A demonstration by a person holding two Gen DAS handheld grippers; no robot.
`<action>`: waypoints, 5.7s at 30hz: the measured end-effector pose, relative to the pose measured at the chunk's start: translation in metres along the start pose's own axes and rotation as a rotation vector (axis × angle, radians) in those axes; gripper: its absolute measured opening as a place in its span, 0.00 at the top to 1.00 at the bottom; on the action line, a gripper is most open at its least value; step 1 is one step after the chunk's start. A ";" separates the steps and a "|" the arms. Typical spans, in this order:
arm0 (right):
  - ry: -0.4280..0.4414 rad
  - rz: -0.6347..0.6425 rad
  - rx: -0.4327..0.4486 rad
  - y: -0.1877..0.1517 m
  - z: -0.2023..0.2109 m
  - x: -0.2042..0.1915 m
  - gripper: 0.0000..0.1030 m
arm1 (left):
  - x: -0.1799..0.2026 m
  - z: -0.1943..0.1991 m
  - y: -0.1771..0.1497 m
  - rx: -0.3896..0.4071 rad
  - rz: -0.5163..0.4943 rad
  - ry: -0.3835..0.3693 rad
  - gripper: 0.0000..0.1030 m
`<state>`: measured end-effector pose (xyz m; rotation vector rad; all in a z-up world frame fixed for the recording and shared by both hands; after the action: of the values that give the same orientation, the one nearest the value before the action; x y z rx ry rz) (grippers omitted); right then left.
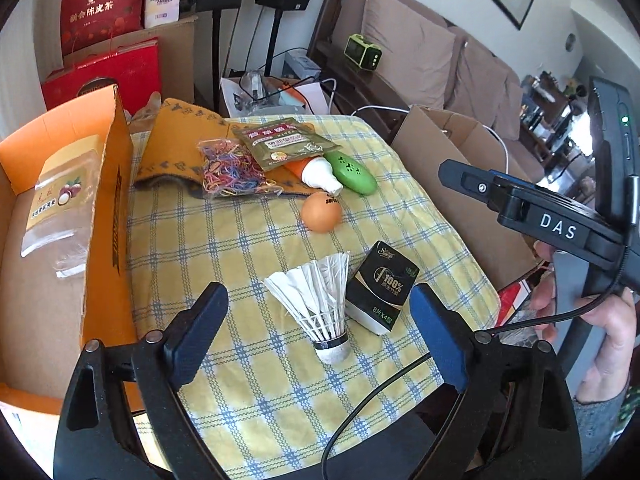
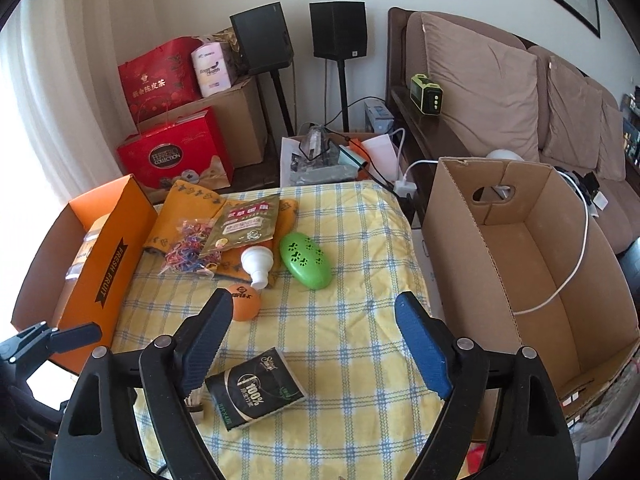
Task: Organize objects
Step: 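Move the right tool to the white shuttlecock and grasp it, then lift the shuttlecock with the right tool while the left tool grasps the orange ball, then lower the shuttlecock and orange ball into the box and open both tools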
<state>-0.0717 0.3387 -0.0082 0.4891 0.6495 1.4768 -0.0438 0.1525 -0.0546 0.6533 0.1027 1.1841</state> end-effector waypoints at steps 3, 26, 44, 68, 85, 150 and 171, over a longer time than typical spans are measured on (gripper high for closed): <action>0.003 -0.016 0.000 -0.001 -0.002 0.007 0.11 | 0.005 -0.008 -0.002 -0.004 -0.007 0.025 0.10; -0.010 -0.017 -0.031 -0.011 -0.018 0.024 0.10 | -0.004 -0.069 -0.014 -0.077 0.043 0.031 0.25; 0.074 -0.012 -0.064 -0.013 -0.032 0.002 0.18 | -0.023 -0.065 -0.014 -0.063 0.082 0.026 0.45; 0.175 -0.040 -0.144 -0.005 -0.072 -0.021 0.37 | -0.031 -0.064 -0.004 -0.026 0.148 0.028 0.58; 0.207 -0.037 -0.246 -0.008 -0.124 -0.045 0.43 | -0.036 -0.048 -0.002 0.026 0.135 0.086 0.58; 0.209 0.272 0.127 0.021 0.005 -0.241 0.62 | -0.171 0.130 0.002 0.300 0.233 0.410 0.58; 0.338 0.285 -0.075 -0.016 -0.048 -0.272 0.61 | -0.204 0.080 -0.043 0.099 0.319 0.314 0.55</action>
<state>-0.0858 0.0635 -0.0273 0.2822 0.8092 1.8704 -0.0569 -0.0700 -0.0641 0.5792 0.3330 1.5931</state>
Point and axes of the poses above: each gripper's, at about its wrist camera, not at the fingertips, and z roughly against the way its jaws point, x to its right, y to its top, the point moved 2 cm from there along -z, roughly the way its jaws point, and after that the axes turned 2 degrees about -x, right-handed, at the moved point
